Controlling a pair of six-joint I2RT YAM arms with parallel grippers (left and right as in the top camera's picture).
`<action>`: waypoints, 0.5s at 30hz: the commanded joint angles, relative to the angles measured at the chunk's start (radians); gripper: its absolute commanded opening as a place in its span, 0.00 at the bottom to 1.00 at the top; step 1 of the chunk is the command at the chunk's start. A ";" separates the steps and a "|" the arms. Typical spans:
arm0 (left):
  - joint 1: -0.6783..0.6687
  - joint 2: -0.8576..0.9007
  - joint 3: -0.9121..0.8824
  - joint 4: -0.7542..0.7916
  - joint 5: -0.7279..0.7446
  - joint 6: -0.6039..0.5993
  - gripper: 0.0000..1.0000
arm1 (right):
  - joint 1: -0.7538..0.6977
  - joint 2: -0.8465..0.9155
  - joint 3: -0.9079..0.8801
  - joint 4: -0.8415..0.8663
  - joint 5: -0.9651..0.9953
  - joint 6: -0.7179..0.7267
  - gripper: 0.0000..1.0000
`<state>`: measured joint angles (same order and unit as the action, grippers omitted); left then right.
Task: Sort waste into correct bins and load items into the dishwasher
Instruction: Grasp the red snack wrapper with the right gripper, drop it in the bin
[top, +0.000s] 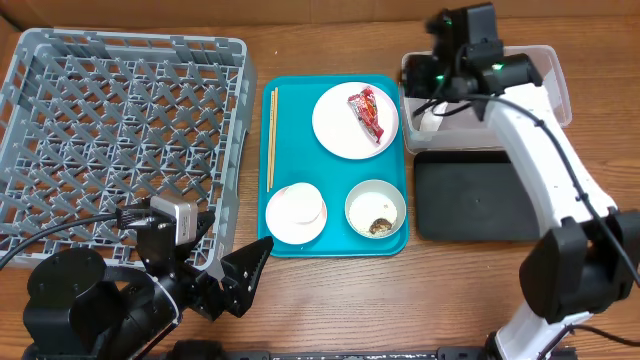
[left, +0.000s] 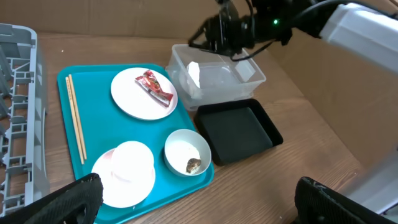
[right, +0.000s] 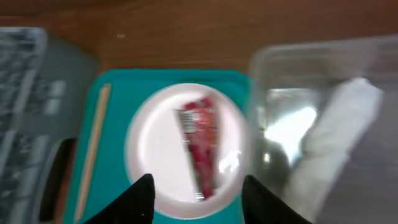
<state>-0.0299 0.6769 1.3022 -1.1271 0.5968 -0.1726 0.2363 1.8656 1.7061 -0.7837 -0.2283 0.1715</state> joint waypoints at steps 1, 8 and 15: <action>0.010 -0.001 0.002 0.000 -0.005 0.019 1.00 | 0.113 -0.014 0.011 0.004 -0.025 -0.084 0.53; 0.010 -0.001 0.002 0.000 -0.005 0.019 1.00 | 0.254 0.129 0.000 0.043 0.449 -0.098 0.66; 0.010 -0.001 0.002 0.000 -0.005 0.019 1.00 | 0.214 0.326 0.000 0.123 0.504 -0.098 0.68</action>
<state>-0.0299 0.6769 1.3018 -1.1297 0.5968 -0.1726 0.4873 2.1357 1.7073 -0.6731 0.2218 0.0780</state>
